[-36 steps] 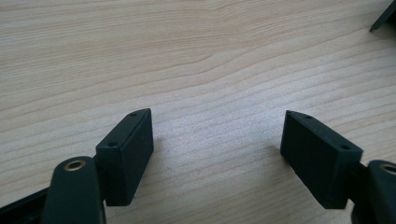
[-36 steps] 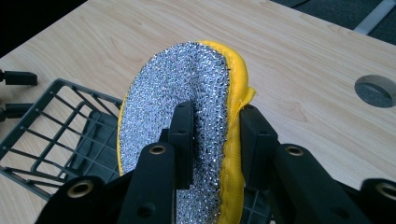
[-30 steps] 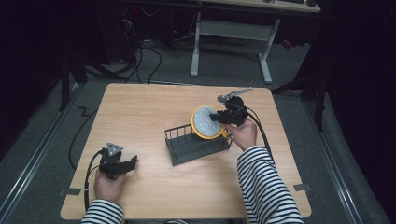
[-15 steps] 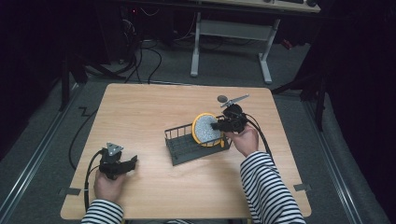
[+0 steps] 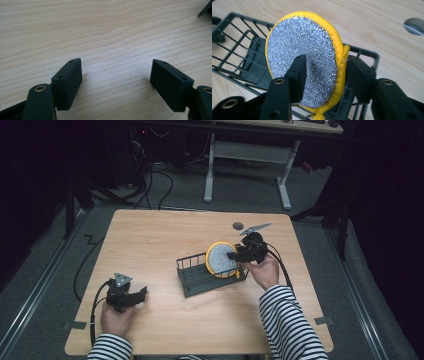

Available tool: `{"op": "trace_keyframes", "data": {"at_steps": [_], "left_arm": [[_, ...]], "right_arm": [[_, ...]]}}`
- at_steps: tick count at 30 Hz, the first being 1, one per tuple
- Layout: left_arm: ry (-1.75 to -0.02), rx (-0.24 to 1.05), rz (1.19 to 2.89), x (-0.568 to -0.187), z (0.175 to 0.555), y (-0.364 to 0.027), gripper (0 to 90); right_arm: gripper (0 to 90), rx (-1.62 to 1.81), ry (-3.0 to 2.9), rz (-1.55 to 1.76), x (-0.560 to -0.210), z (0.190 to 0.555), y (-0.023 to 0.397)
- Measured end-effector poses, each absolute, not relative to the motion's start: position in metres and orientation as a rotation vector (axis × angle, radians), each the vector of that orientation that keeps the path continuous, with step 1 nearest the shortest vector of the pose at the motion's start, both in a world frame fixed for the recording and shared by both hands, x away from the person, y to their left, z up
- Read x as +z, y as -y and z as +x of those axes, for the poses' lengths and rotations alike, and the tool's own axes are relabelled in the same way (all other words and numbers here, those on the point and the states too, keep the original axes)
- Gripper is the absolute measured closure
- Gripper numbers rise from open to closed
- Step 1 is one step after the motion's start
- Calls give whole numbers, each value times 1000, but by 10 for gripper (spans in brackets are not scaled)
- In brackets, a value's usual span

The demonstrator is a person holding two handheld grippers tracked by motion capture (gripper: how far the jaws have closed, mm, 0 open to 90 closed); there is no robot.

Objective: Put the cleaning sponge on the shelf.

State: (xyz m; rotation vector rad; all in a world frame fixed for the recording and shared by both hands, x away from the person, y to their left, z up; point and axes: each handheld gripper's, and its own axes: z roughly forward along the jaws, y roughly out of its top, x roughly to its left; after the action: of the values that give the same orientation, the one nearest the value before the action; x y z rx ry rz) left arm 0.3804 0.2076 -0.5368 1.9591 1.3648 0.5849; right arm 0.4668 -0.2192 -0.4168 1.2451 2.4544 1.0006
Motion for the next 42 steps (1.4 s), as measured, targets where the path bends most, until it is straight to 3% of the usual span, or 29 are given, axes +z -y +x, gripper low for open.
{"op": "trace_keyframes", "data": {"at_steps": [5, 18, 35, 42], "left_arm": [[-1365, 586, 1958, -537, 380, -207, 261], [-1365, 584, 1959, -537, 380, -208, 261], [-1362, 585, 1958, -537, 380, -207, 261], [-1361, 585, 1959, -537, 380, -207, 261]], "right_arm": [[457, 1031, -2384, 1244, -406, 459, 230], [454, 1063, -2263, 1298, -394, 438, 264], [454, 1042, -2170, 1409, -410, 395, 318], [426, 1004, -2136, 1474, -444, 380, 333]]}}
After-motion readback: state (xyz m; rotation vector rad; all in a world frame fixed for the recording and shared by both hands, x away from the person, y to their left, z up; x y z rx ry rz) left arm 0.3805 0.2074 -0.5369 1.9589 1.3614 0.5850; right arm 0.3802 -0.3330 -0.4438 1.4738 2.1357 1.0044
